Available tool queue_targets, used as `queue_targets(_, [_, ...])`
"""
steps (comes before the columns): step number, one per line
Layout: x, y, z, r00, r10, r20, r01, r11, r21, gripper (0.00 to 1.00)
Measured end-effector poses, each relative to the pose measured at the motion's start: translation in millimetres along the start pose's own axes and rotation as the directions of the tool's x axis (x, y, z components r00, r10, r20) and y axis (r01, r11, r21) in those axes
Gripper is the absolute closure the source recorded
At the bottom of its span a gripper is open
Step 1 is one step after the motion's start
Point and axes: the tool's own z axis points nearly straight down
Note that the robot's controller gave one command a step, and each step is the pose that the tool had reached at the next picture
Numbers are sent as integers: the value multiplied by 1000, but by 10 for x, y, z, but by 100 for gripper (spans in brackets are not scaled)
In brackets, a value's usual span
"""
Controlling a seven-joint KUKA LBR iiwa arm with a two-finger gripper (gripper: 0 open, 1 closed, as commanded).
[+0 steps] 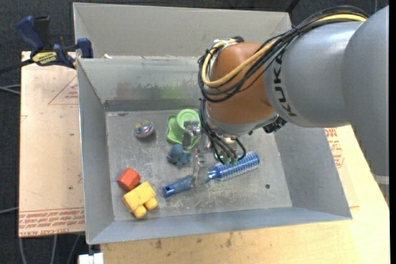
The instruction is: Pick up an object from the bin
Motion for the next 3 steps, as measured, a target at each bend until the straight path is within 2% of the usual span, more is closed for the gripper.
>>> queue_targets(1, [267, -502, 680, 980, -201, 3, 201, 980, 2, 0])
queue_targets(2, [232, -460, 356, 909, -417, 11, 417, 909, 4, 0])
queue_targets(3, [243, -419, 365, 785, -619, 8, 619, 785, 5, 0])
